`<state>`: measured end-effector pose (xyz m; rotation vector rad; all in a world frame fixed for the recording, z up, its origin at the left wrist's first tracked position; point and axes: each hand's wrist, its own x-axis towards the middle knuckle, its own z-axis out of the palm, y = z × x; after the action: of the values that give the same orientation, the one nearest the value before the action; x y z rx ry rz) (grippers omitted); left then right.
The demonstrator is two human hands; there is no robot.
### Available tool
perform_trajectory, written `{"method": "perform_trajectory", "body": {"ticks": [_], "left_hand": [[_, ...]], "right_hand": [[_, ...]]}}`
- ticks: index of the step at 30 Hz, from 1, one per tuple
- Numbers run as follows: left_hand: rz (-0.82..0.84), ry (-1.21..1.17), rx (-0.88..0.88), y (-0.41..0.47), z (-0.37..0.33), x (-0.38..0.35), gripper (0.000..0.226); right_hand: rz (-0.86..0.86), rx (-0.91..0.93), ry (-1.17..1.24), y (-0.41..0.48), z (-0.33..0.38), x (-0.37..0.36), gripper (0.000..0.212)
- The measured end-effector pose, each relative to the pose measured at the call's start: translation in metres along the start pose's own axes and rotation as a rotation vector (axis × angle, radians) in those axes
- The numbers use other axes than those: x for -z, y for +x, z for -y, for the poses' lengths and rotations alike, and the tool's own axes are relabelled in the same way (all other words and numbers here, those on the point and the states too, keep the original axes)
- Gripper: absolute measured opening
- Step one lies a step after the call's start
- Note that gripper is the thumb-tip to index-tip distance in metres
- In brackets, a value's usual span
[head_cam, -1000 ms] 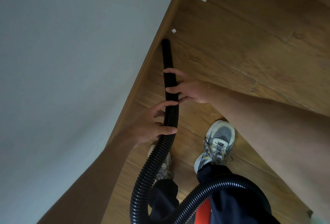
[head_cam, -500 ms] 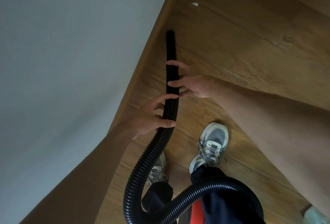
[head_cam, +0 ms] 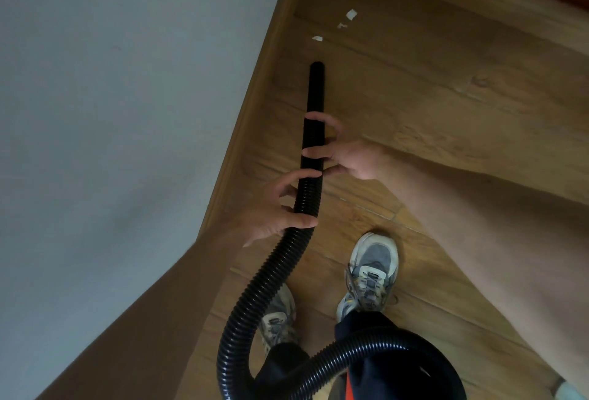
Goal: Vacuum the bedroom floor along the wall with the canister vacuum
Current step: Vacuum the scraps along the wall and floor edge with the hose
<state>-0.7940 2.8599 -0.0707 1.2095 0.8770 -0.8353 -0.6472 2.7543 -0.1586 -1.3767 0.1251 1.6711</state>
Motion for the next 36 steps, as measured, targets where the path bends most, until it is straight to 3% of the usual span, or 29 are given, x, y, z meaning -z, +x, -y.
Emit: {"method": "perform_trajectory", "body": {"ticks": [19,36], "left_hand": [[0.043,-0.155,-0.014,0.016,-0.016,0.023,0.068],[0.004,-0.209,-0.065,0.032,-0.03,0.037,0.068]], "right_hand": [[-0.149,0.001,0.041,0.015,0.018,-0.001,0.062],[-0.08,0.047,-0.038,0.038,0.045,0.007,0.069]]}}
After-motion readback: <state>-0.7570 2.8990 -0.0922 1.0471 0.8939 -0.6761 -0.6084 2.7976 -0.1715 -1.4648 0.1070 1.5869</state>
